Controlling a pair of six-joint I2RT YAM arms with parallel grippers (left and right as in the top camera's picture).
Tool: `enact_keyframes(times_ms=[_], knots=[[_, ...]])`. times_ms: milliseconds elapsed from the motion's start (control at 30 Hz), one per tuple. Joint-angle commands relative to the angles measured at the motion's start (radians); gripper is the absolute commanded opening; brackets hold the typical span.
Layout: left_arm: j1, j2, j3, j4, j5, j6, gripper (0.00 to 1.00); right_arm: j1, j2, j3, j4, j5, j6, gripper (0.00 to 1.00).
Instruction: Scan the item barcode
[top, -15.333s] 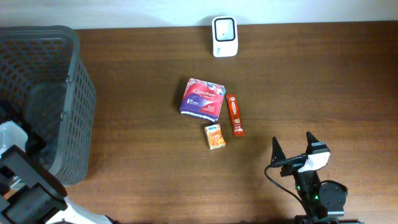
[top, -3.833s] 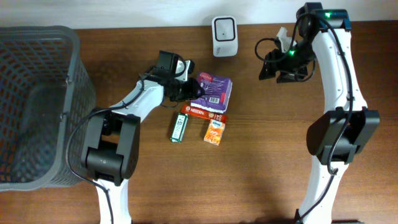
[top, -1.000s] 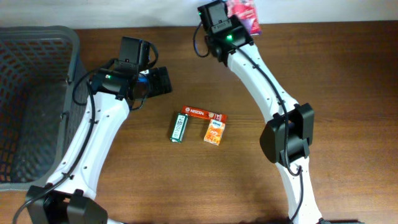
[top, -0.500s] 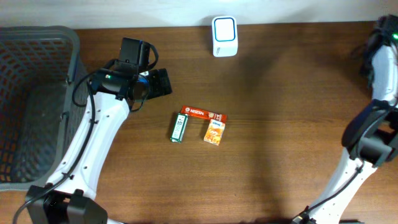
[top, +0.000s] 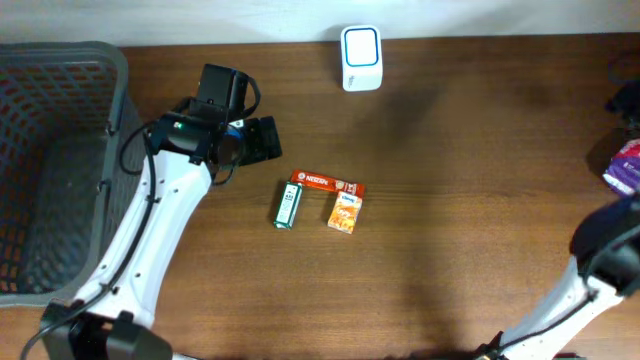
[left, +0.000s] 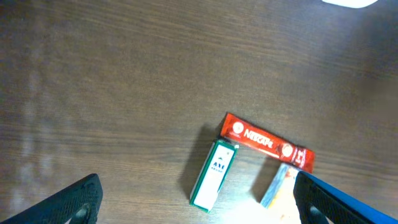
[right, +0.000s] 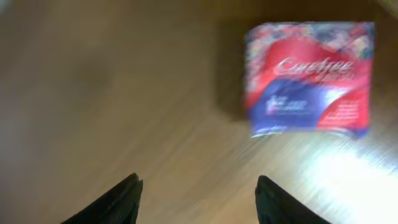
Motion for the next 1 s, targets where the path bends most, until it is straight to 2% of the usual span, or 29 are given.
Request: enact_keyframes(times_ms=[0,33,100,200,267,333,533,633,700,733,800,833,900,967], knots=[[0.0,-0.091,0.012,-0.048,-0.014,0.01,1.0,0.05,-0.173,0.036,-0.114,-0.319,0.022,0.82],[0.0,-0.087,0.012,-0.101,-0.015,0.037,1.0,0.092,-0.184,0.036,-0.166,-0.399,0.022,0.99],[-0.003,-0.078,0.002,-0.196,-0.01,0.036,0.99,0.22,-0.176,0.006,-0.225,-0.417,0.011,0.99],[-0.025,-0.077,-0.072,-0.286,-0.008,0.036,0.99,0.438,-0.153,-0.043,-0.204,-0.383,0.01,0.99],[-0.053,-0.077,-0.158,-0.244,0.025,0.036,0.99,0.539,-0.146,-0.047,-0.187,-0.338,0.011,0.99],[-0.089,-0.076,-0.277,-0.1,0.046,0.036,0.99,0.628,-0.147,-0.047,-0.185,-0.336,0.01,0.99],[-0.093,-0.062,-0.481,0.363,0.035,0.037,0.99,0.663,-0.147,-0.047,-0.187,-0.331,0.01,0.99],[-0.093,0.004,-0.491,0.446,0.035,0.036,1.0,0.663,-0.147,-0.047,-0.187,-0.331,0.01,0.99],[-0.093,0.08,-0.491,0.45,0.035,0.036,0.91,0.663,-0.146,-0.047,-0.187,-0.331,0.01,0.99],[-0.093,0.098,-0.491,0.45,0.05,0.036,0.84,0.663,-0.147,-0.047,-0.187,-0.331,0.01,0.99],[-0.094,0.113,-0.491,0.449,0.12,0.036,0.5,0.663,-0.147,-0.047,-0.187,-0.33,0.01,0.99],[-0.098,0.114,-0.491,0.449,0.161,0.036,0.49,0.663,-0.146,-0.047,-0.187,-0.33,0.01,0.99],[-0.127,0.114,-0.491,0.449,0.169,0.036,0.52,0.663,-0.146,-0.047,-0.187,-0.33,0.01,0.99],[-0.156,0.119,-0.492,0.45,0.111,0.036,0.65,0.663,-0.146,-0.047,-0.187,-0.331,0.01,0.99]])
